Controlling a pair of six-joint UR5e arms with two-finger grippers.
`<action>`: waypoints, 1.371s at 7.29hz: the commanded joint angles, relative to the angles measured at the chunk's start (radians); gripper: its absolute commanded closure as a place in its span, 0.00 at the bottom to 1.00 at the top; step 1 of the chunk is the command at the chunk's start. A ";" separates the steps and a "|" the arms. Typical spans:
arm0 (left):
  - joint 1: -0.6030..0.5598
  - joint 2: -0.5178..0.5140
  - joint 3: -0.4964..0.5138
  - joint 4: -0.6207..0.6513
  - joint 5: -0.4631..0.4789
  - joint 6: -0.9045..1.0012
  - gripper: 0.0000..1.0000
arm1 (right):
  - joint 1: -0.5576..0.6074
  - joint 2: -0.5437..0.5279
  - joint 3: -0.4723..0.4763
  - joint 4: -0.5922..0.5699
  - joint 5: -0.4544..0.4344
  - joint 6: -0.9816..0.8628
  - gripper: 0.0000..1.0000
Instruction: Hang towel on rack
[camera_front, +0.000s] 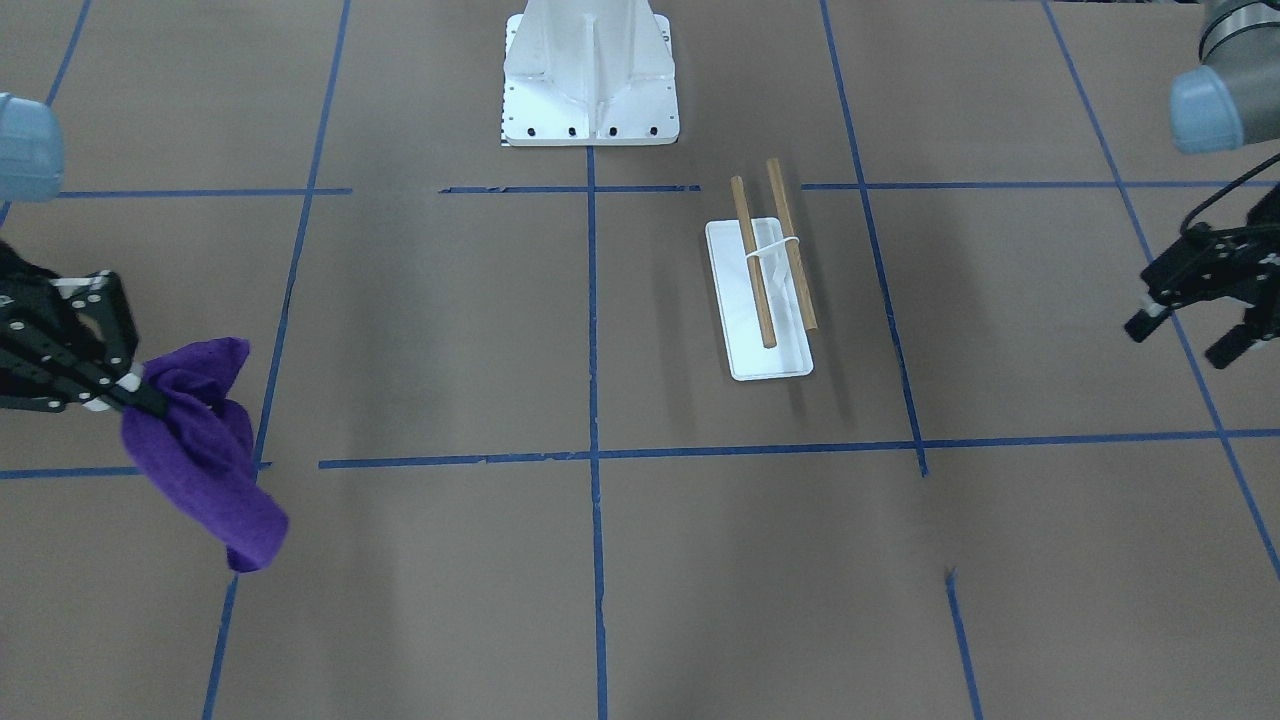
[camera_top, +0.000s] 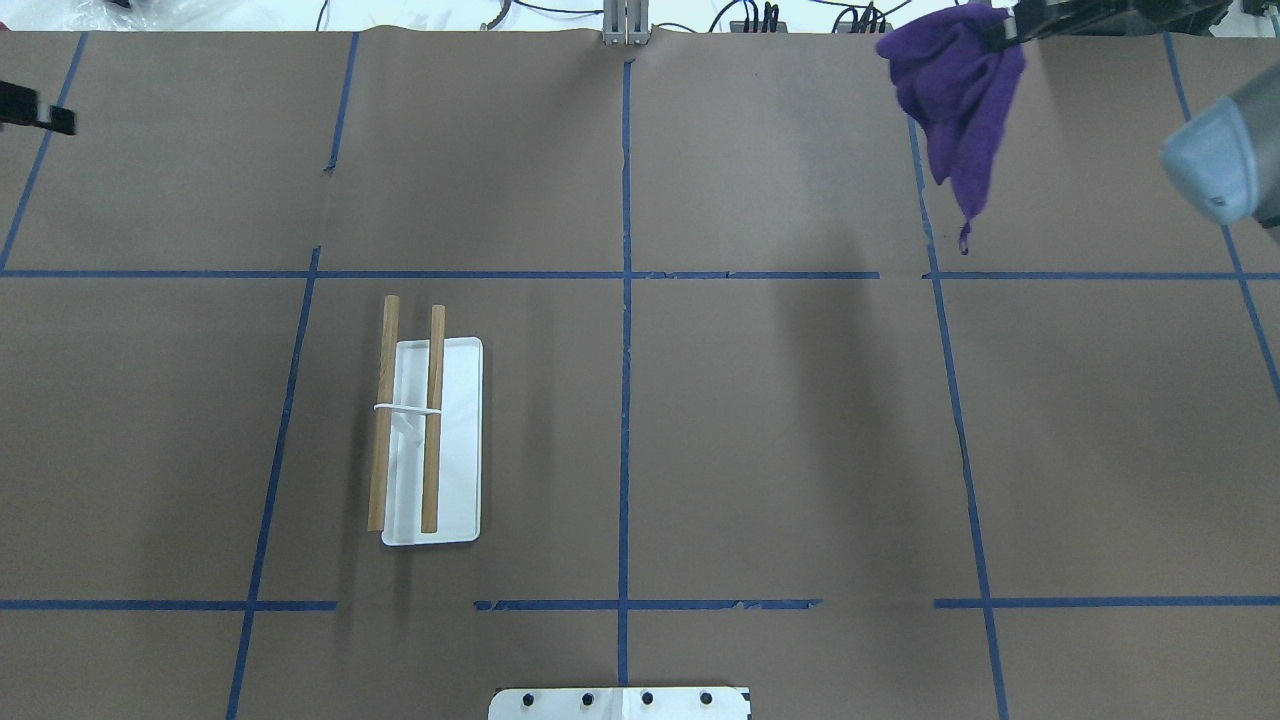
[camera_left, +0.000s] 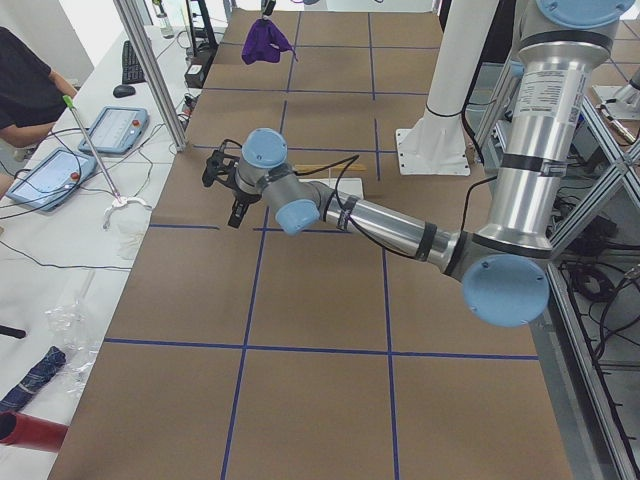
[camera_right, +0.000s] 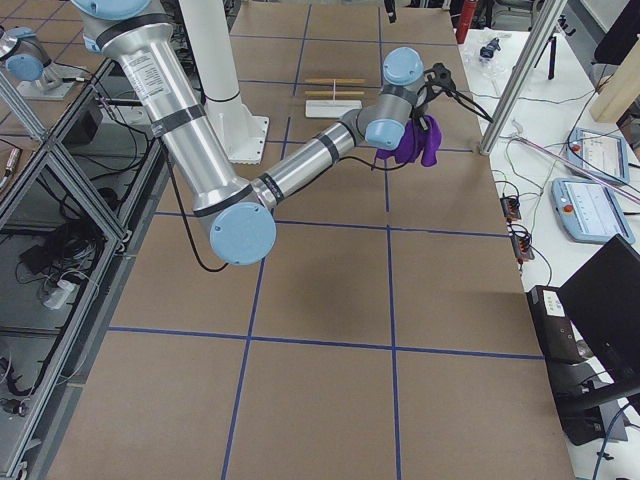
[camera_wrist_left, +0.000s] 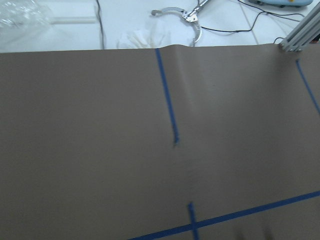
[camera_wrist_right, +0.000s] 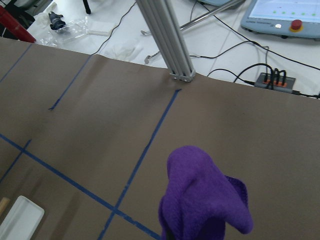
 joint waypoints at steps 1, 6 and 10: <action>0.147 -0.145 0.020 -0.012 0.030 -0.291 0.00 | -0.243 0.004 0.128 0.000 -0.310 0.094 1.00; 0.299 -0.314 0.040 -0.013 0.117 -0.675 0.00 | -0.478 0.005 0.169 -0.001 -0.630 0.093 1.00; 0.333 -0.409 0.126 -0.019 0.166 -0.748 0.00 | -0.495 0.002 0.205 -0.001 -0.640 0.093 1.00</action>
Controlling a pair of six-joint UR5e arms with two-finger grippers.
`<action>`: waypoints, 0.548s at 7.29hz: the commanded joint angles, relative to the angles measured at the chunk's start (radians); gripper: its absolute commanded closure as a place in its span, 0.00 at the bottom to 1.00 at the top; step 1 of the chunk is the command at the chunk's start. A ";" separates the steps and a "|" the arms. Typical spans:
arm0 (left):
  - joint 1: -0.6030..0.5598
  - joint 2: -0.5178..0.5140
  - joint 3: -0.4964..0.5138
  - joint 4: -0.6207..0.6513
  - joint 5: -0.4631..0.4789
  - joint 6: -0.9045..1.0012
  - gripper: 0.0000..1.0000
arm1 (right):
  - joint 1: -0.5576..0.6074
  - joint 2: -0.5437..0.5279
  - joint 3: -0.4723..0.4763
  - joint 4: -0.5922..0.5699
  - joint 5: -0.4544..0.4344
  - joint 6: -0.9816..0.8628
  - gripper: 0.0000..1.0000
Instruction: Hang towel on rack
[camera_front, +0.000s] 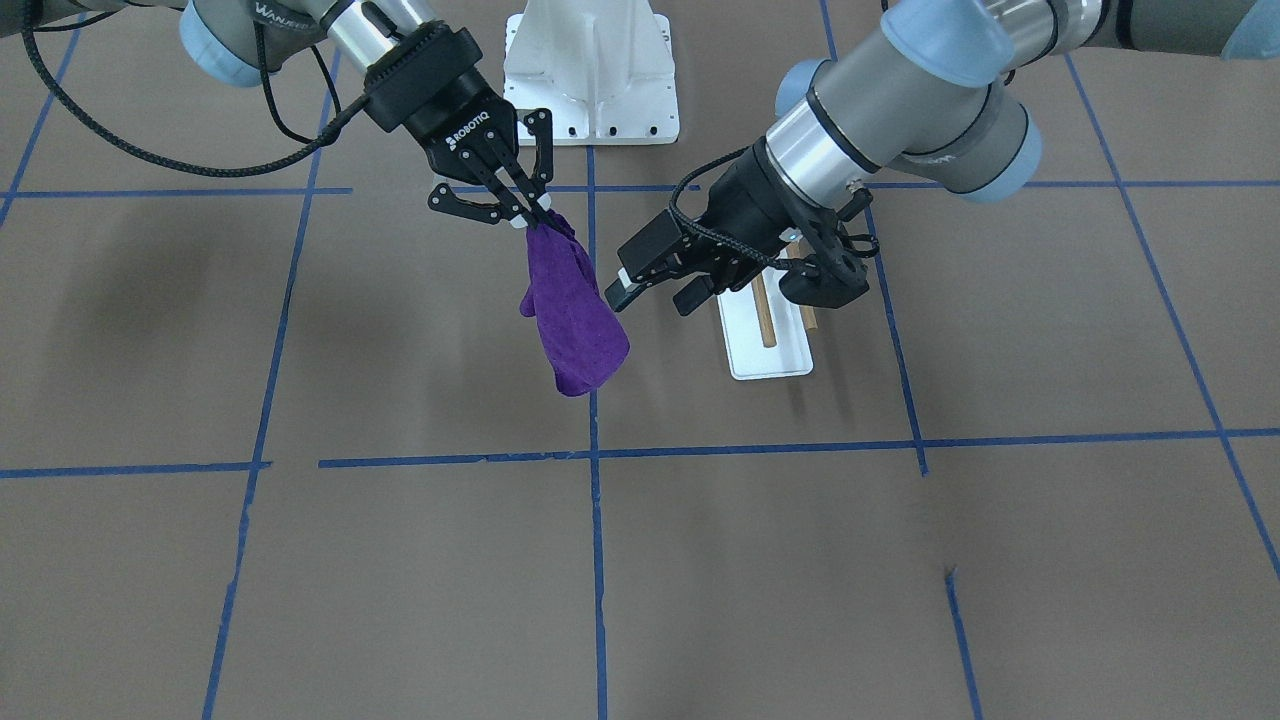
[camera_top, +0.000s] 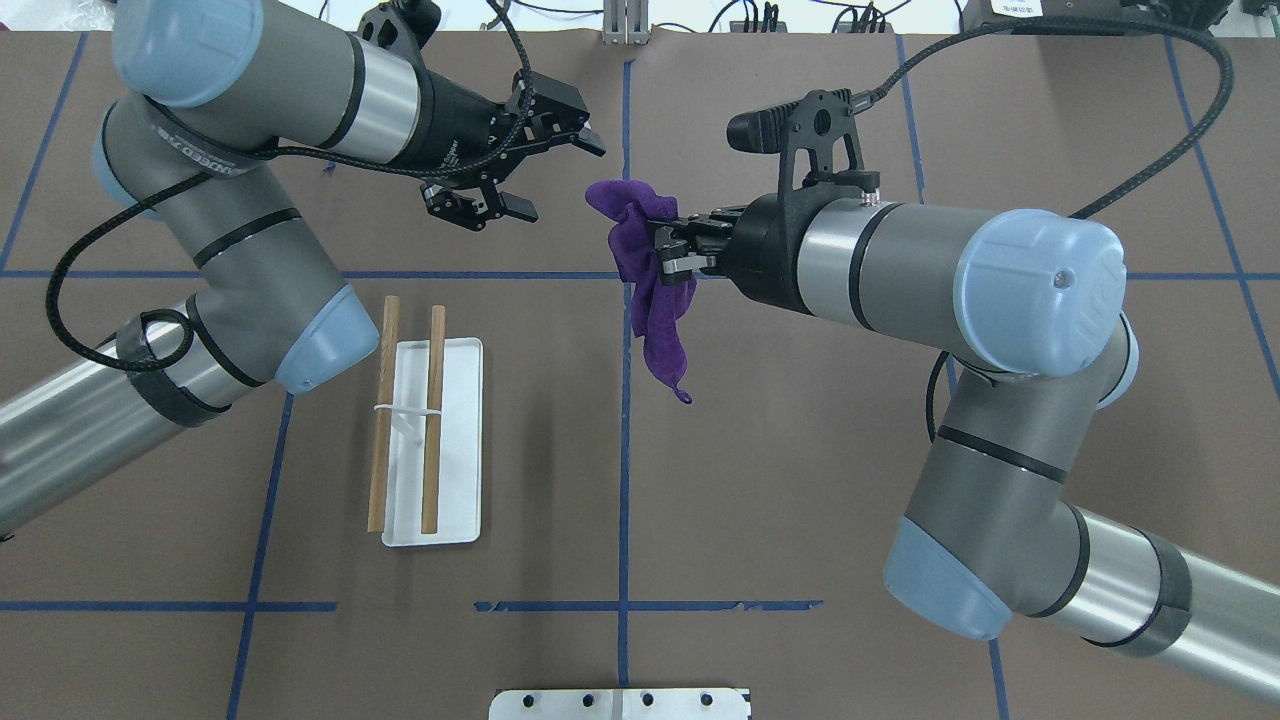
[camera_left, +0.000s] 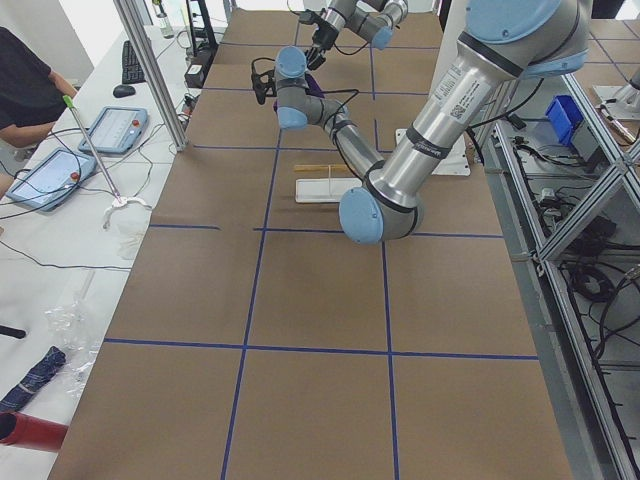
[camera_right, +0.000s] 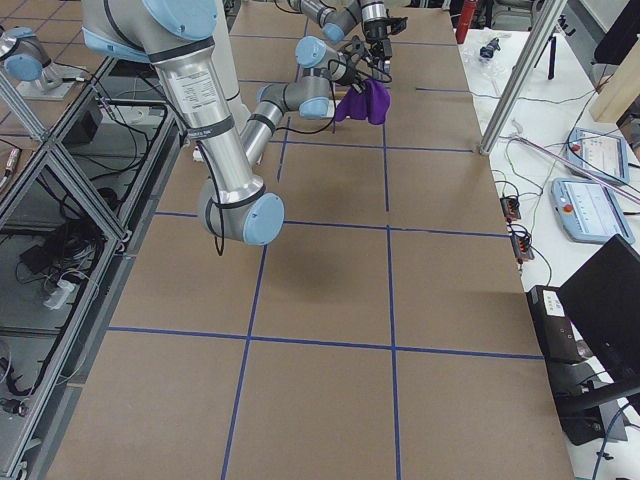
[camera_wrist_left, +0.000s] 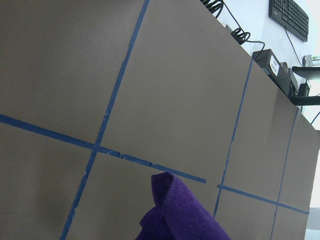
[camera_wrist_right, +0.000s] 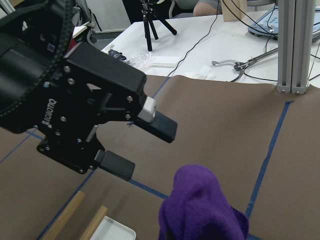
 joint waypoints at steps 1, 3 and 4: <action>0.007 -0.022 0.033 -0.002 0.008 -0.010 0.00 | -0.005 -0.001 0.020 0.000 -0.002 0.000 1.00; 0.036 -0.031 0.043 -0.002 0.026 -0.012 0.00 | -0.005 0.000 0.023 0.000 -0.004 0.000 1.00; 0.045 -0.034 0.043 -0.003 0.040 -0.012 0.00 | -0.005 0.000 0.023 -0.002 -0.004 0.000 1.00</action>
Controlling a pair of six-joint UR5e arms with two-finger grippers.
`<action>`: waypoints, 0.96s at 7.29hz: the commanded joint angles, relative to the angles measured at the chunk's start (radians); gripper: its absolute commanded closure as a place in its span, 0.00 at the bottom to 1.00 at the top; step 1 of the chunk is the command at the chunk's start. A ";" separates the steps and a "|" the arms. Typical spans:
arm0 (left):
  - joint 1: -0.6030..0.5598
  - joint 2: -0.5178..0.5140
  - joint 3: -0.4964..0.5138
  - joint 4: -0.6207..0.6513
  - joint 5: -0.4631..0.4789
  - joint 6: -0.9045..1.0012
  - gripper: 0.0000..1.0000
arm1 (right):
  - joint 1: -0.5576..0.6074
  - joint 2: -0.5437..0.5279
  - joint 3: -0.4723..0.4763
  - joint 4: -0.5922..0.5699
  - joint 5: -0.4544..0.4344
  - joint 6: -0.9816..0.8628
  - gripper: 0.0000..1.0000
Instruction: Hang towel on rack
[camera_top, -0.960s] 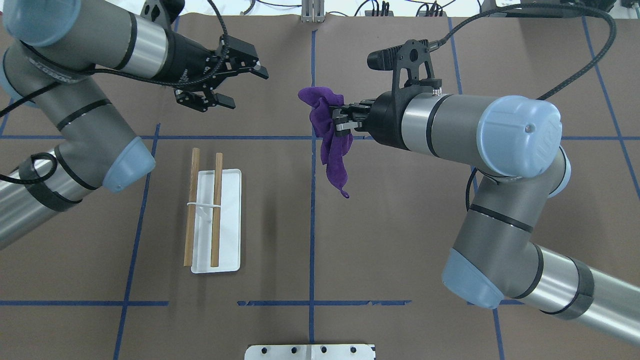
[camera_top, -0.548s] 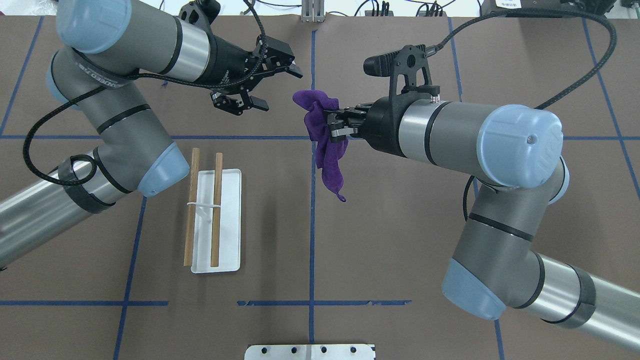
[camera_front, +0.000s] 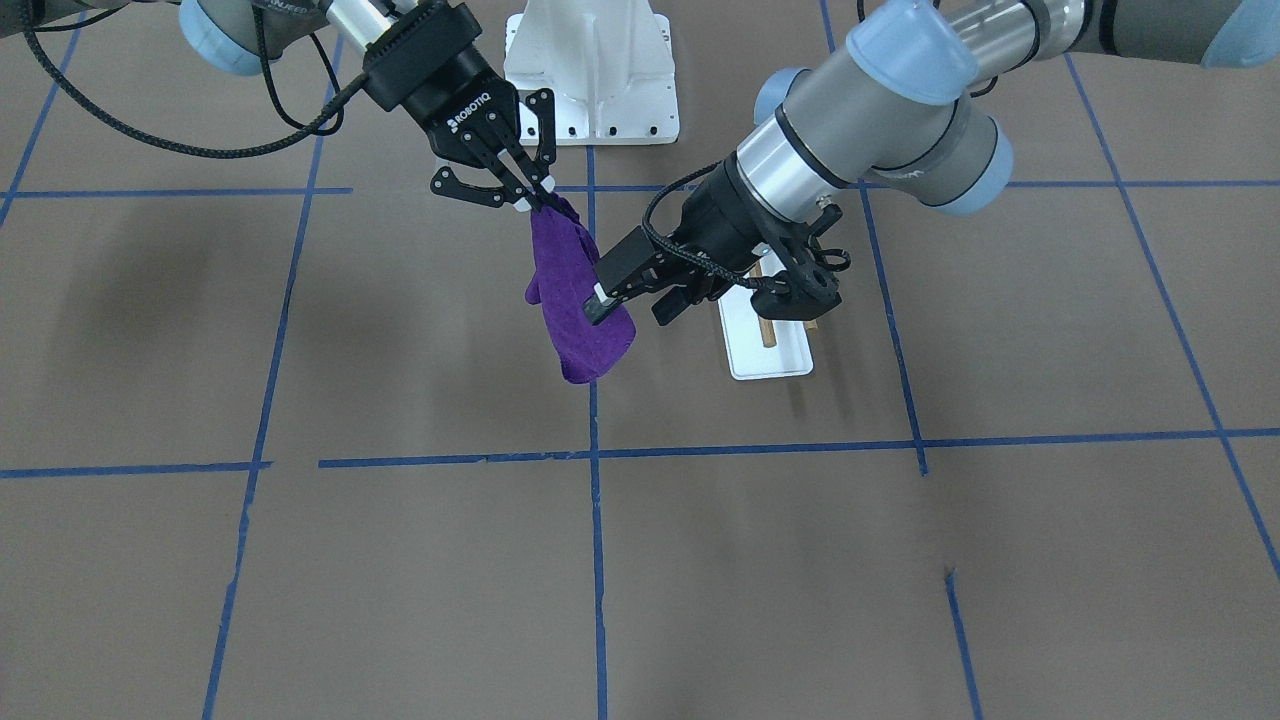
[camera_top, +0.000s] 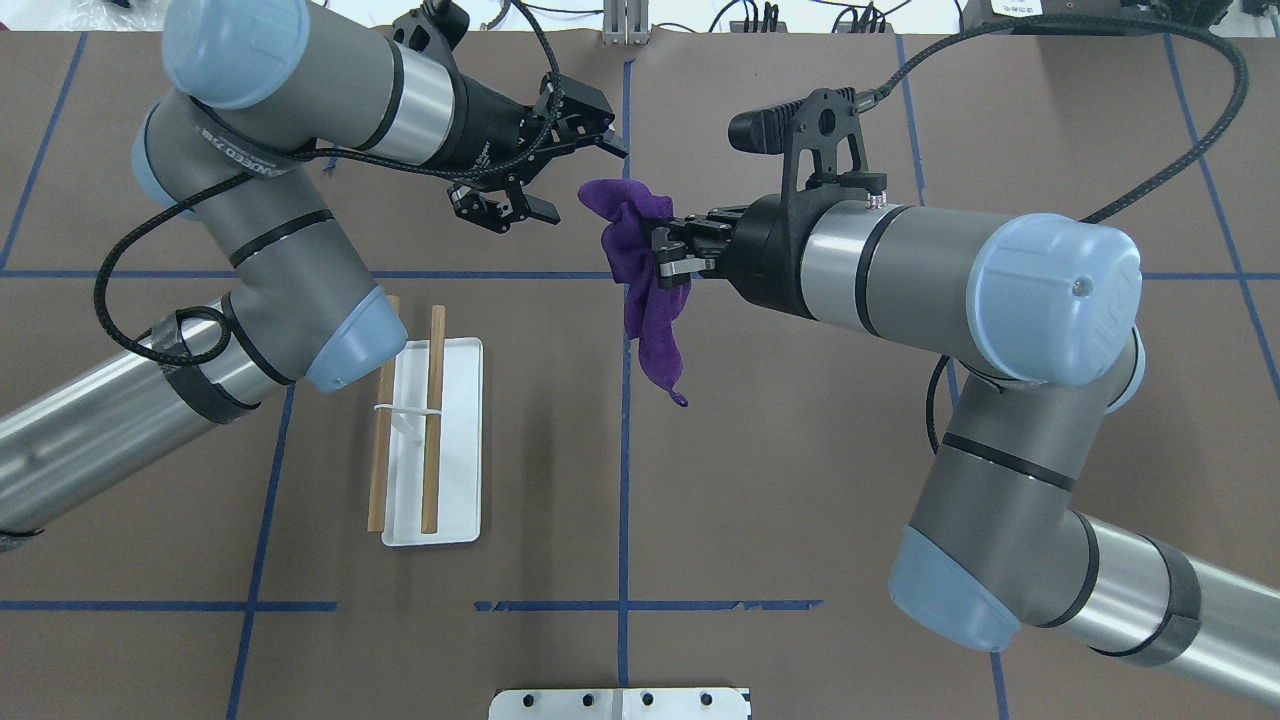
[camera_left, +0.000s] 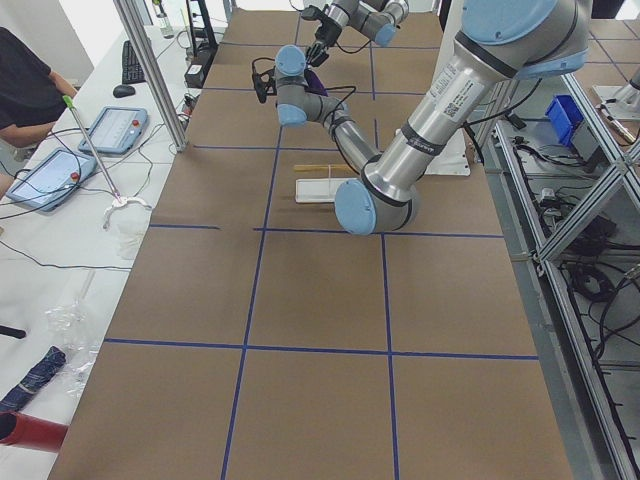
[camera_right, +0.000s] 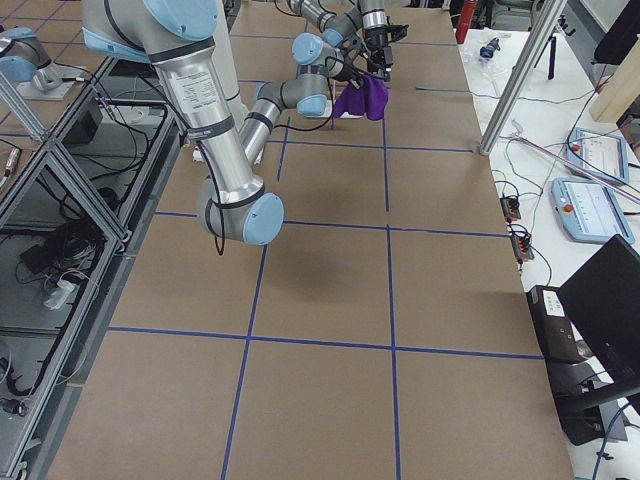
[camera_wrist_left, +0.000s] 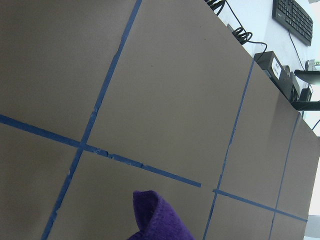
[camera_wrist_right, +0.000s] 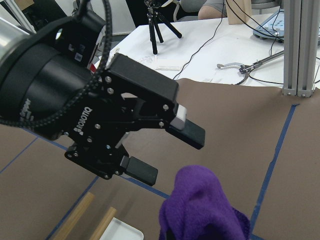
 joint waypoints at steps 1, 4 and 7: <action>0.016 -0.007 0.002 -0.001 0.017 -0.001 0.09 | 0.000 0.000 0.001 -0.001 0.000 0.000 1.00; 0.016 -0.007 -0.002 -0.003 0.015 -0.001 1.00 | -0.002 -0.003 0.001 0.000 0.001 0.000 1.00; 0.015 -0.007 -0.006 -0.010 0.017 -0.013 1.00 | -0.008 -0.009 0.007 -0.001 0.015 0.002 0.93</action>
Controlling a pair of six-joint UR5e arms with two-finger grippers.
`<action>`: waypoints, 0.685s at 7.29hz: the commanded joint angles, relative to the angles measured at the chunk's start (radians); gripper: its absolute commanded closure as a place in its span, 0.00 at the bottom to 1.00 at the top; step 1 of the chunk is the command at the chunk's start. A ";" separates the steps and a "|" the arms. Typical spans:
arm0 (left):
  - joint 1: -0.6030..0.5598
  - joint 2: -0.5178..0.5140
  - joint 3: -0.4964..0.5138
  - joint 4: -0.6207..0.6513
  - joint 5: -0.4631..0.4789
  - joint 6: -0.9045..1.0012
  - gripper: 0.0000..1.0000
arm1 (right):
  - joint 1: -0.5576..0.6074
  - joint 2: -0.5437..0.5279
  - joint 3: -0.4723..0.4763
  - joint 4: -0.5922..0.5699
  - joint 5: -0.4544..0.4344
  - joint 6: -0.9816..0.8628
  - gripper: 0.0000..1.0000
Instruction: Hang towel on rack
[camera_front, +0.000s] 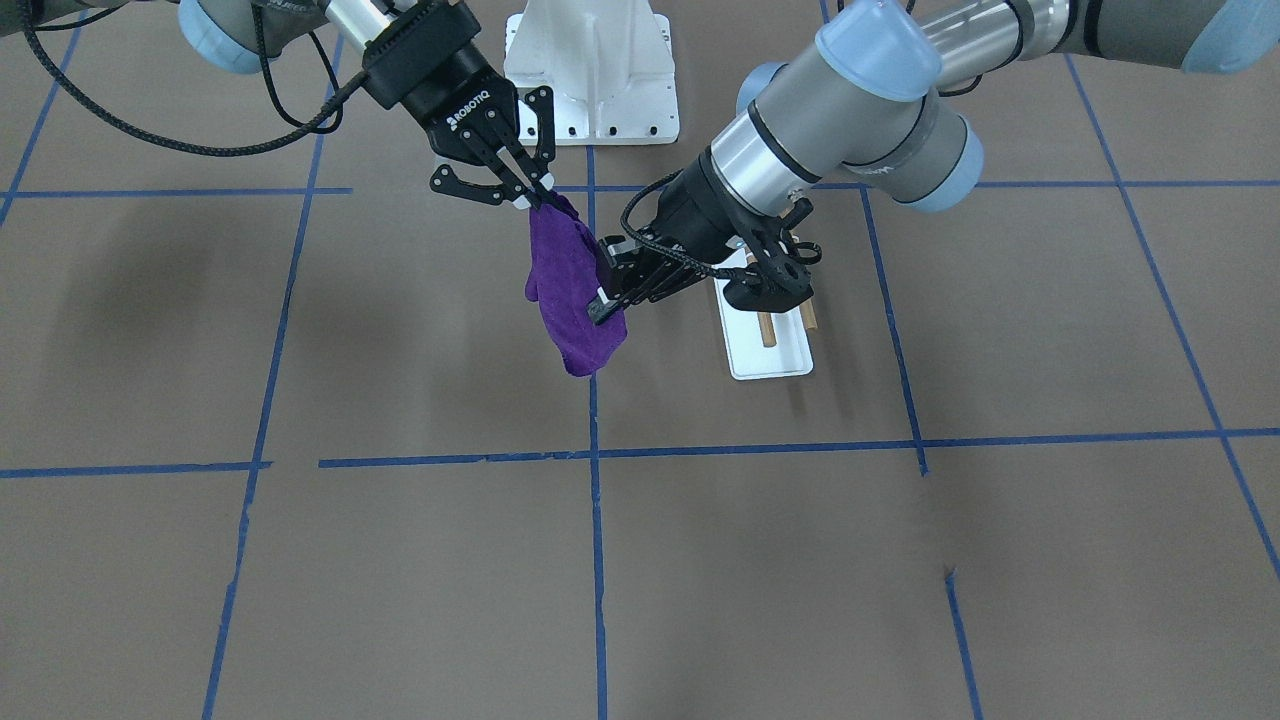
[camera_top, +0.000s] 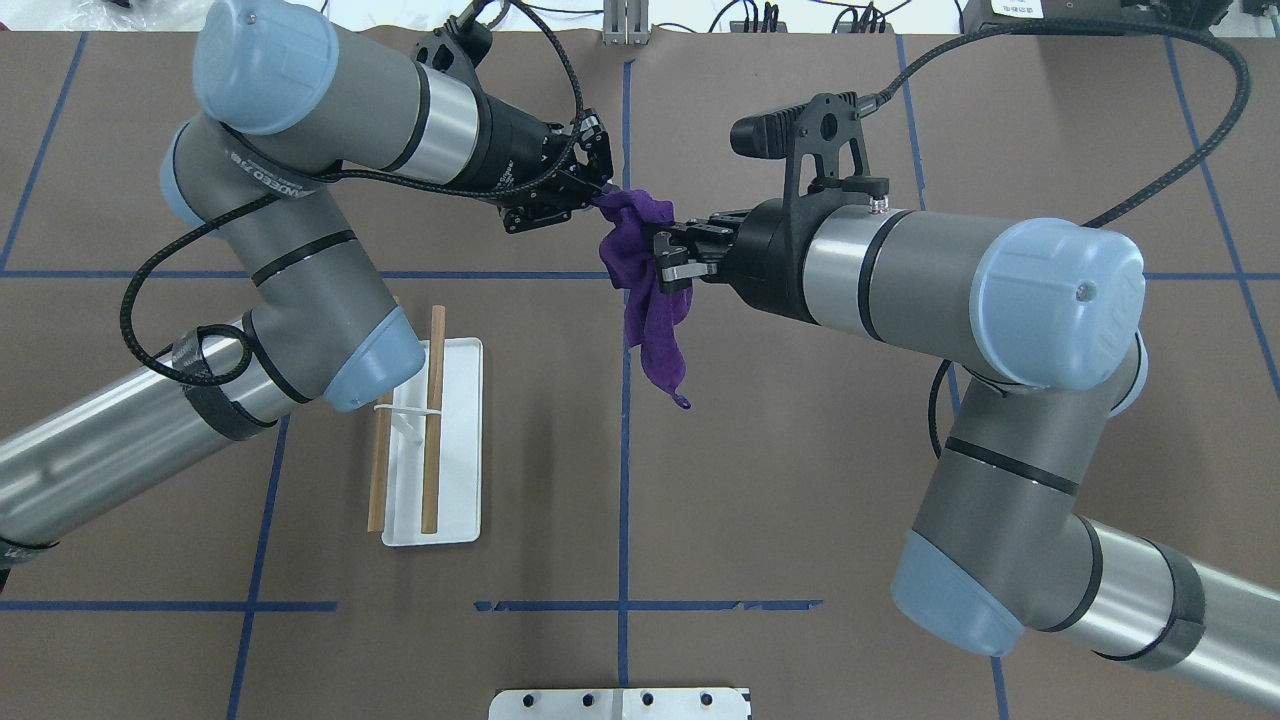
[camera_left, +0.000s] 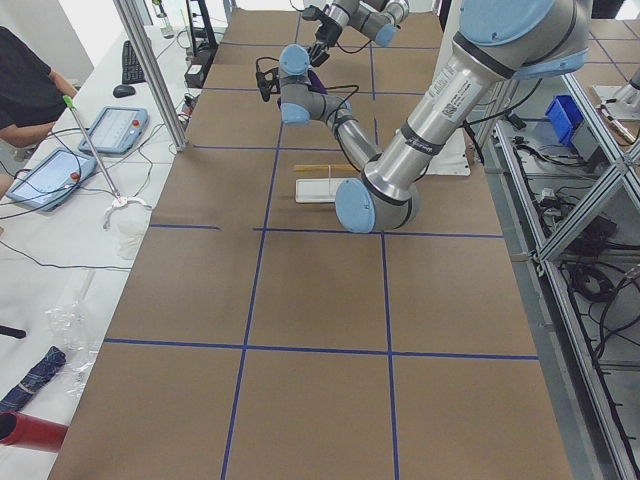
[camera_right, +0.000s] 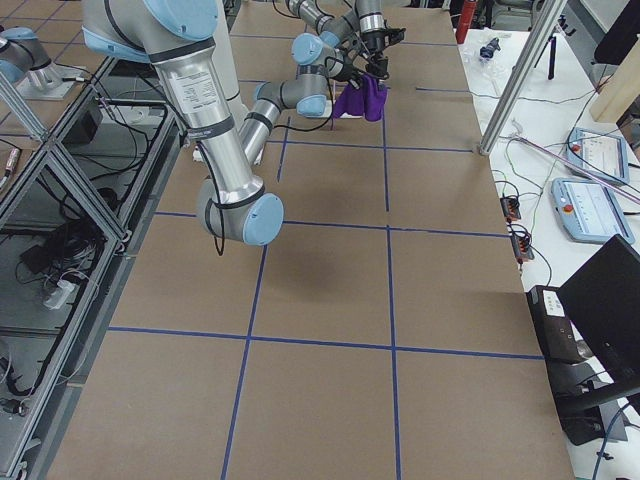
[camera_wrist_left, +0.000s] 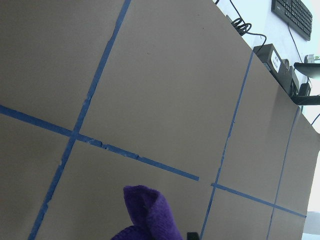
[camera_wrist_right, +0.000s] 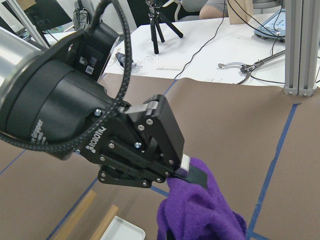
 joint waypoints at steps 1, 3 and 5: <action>0.000 -0.010 -0.003 0.003 0.000 -0.004 1.00 | -0.014 -0.008 0.020 -0.012 0.007 0.013 0.01; 0.001 -0.022 -0.029 0.011 -0.001 -0.048 1.00 | -0.010 -0.119 0.092 -0.017 0.050 0.049 0.00; 0.000 -0.010 -0.076 0.014 0.005 -0.086 1.00 | 0.080 -0.349 0.192 -0.018 0.186 0.047 0.00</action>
